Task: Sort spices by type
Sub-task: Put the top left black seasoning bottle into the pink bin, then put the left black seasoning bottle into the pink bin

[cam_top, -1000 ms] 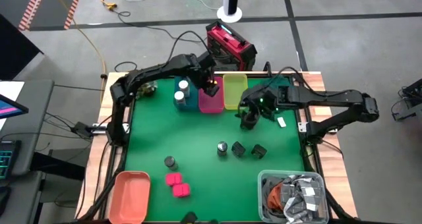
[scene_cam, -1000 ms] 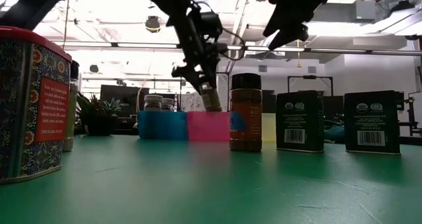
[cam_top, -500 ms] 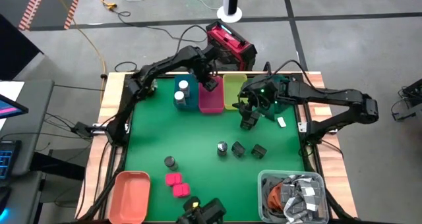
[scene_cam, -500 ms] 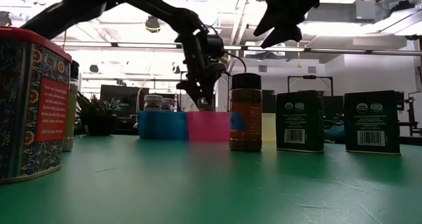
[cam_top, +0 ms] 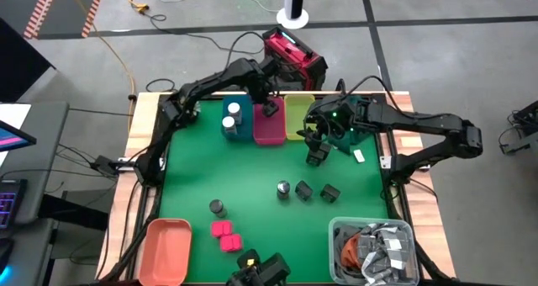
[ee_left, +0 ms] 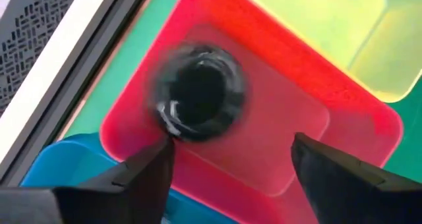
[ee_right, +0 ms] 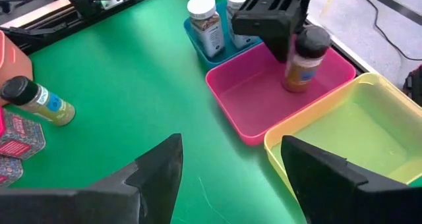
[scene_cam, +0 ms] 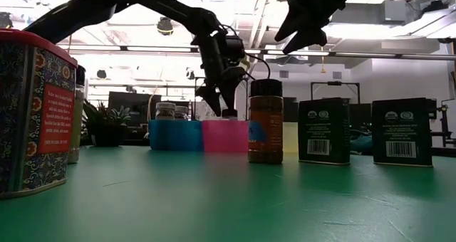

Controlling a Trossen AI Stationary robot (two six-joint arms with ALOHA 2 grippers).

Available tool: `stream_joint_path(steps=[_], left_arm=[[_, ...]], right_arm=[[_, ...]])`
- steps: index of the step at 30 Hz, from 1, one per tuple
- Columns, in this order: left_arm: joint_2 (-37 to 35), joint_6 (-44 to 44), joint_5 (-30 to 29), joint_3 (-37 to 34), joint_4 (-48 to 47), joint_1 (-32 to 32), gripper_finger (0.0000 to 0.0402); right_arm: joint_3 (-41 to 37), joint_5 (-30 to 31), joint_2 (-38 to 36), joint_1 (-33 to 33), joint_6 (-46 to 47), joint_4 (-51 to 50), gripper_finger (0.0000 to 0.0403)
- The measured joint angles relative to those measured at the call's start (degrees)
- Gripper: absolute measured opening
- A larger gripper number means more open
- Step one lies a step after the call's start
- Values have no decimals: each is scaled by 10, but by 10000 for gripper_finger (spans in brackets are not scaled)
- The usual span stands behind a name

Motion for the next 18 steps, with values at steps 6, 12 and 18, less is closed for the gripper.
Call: stream_joint_path(steps=[6,12,18], left_arm=[[-21,2,-12,25,-11,-3,304],[-116,81,-67,36,-66,-44,296],[-171,-10,-67,28,-209,-113,294]], right_arm=[[0,0,0,0,0,-2,284],[0,0,-14,0,-1,-40,284],[0,0,-53,2,-8,-58,284]])
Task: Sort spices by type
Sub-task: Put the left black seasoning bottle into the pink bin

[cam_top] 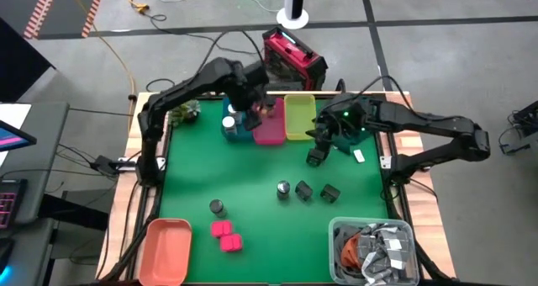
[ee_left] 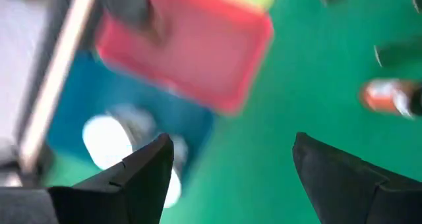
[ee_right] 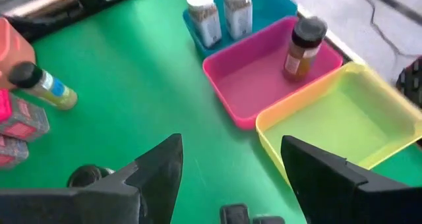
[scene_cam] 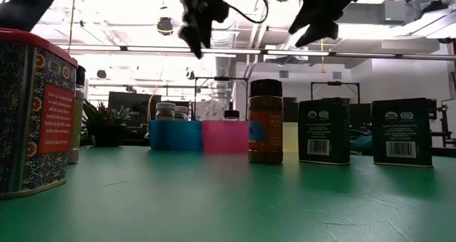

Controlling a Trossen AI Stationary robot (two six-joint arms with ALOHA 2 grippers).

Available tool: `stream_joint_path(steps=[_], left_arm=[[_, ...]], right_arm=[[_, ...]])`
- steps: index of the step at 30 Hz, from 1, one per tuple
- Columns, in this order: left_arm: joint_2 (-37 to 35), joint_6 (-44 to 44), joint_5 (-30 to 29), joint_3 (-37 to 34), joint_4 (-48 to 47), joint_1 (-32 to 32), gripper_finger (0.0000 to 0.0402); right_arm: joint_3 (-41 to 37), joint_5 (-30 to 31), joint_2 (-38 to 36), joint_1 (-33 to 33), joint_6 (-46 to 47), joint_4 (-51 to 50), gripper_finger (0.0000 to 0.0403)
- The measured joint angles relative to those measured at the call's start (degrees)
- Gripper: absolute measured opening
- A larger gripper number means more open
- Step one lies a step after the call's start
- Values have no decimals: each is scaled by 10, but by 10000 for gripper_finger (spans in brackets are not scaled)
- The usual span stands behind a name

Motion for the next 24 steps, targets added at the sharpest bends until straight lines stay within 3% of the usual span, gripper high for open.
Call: stream_joint_path(steps=[12,20,24], left_arm=[[-20,-376,-48,-1,-23,-187,294],[-21,-453,-107,-8,-23,-294,294],[-53,-481,-119,-100,-23,-332,294]], right_arm=[[0,-2,-49,50,-38,-1,284],[0,-2,-67,76,-34,-4,284],[0,-2,-73,76,-34,-4,284]])
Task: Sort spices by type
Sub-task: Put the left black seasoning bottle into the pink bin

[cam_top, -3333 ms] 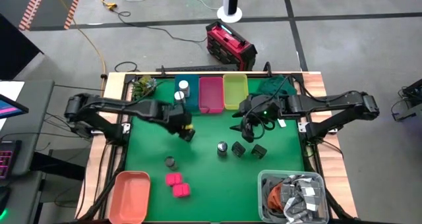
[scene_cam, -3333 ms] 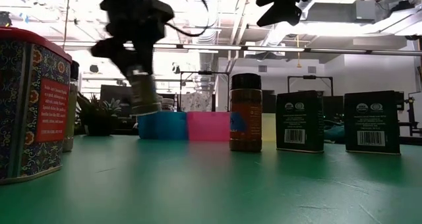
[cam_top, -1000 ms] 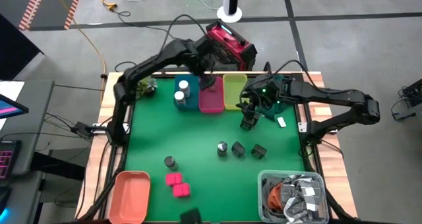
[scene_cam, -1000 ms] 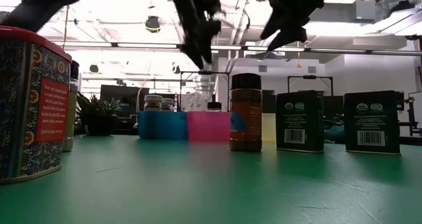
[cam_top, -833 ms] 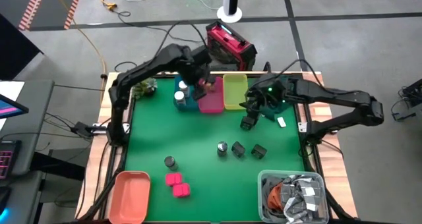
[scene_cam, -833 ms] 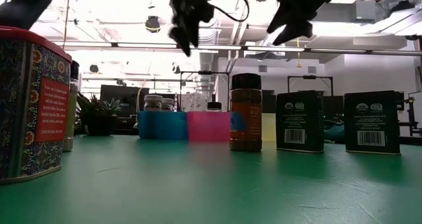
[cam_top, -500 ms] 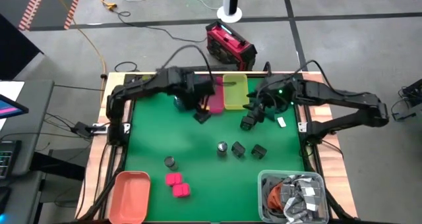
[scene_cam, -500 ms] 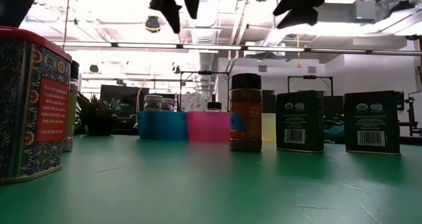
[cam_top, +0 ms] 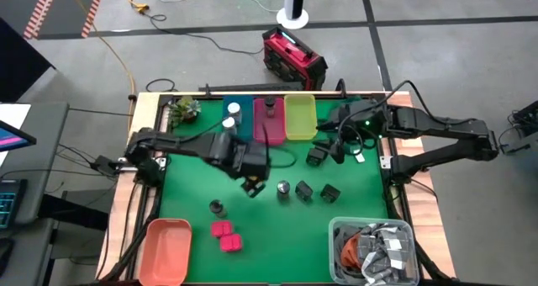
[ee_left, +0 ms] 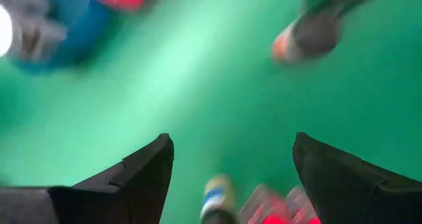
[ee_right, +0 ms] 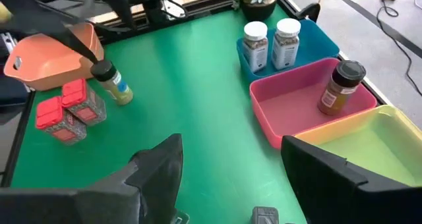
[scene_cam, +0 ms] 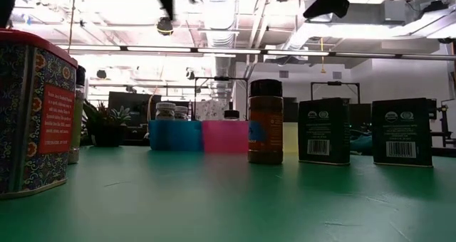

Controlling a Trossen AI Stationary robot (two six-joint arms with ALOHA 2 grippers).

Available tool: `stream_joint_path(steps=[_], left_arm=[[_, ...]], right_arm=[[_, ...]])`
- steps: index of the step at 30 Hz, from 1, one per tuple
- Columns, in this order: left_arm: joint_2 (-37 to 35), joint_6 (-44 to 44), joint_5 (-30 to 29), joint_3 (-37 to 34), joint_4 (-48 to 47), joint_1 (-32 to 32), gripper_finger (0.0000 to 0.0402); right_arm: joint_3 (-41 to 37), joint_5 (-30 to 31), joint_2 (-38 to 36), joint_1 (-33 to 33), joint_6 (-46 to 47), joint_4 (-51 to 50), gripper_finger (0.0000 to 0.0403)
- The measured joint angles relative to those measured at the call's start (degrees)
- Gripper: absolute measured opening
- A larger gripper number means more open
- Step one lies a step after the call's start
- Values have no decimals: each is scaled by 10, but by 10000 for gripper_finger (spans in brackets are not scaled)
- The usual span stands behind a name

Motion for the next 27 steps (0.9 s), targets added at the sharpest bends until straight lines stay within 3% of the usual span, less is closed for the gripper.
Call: stream_joint_path(steps=[4,9,13,18,27], left_arm=[[-78,-64,27,-162,12,-28,294],[-206,-176,67,-348,129,-47,294],[-277,-274,89,-442,234,-57,294],[-293,-327,104,-492,318,-76,299],[-247,-351,112,-495,302,-84,323]], right_arm=[[0,0,1,1,0,-2,284],[0,0,11,8,0,1,284],[0,1,18,8,1,3,284],[0,1,23,8,1,6,284],[0,2,23,8,1,10,284]])
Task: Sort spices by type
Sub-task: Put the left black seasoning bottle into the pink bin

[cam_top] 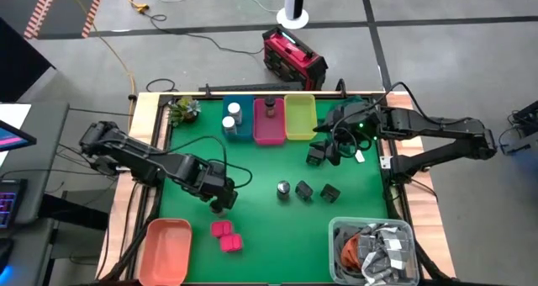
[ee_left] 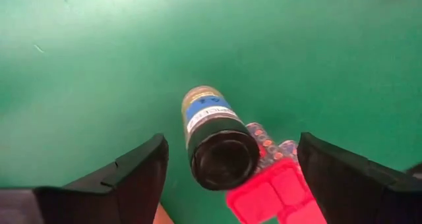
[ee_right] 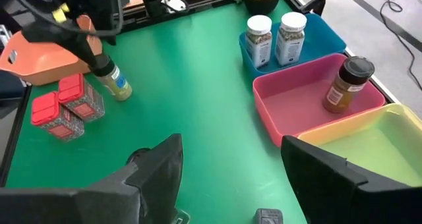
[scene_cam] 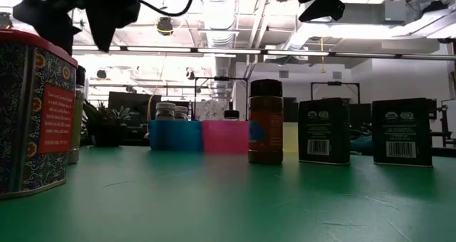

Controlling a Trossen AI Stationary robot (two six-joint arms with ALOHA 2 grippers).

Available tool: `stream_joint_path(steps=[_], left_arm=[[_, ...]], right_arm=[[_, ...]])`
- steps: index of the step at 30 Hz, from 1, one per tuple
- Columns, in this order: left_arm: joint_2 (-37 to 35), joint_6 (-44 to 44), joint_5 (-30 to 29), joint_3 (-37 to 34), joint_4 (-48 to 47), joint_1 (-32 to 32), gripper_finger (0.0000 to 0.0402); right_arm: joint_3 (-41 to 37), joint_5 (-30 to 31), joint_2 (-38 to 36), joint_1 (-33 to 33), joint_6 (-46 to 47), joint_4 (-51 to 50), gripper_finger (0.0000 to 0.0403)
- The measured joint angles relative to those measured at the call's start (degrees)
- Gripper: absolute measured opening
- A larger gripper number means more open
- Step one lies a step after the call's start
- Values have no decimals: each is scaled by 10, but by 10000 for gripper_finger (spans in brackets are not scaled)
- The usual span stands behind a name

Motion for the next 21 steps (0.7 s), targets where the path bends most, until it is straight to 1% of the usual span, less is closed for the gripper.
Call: stream_joint_path(steps=[8,16,21], left_arm=[[38,5,2,0,27,-9,328],[73,-15,7,0,18,-33,328],[96,-15,5,0,11,-36,328]], right_arm=[[0,0,0,0,1,0,284],[0,0,0,0,1,0,284],[0,0,0,0,-3,2,284]])
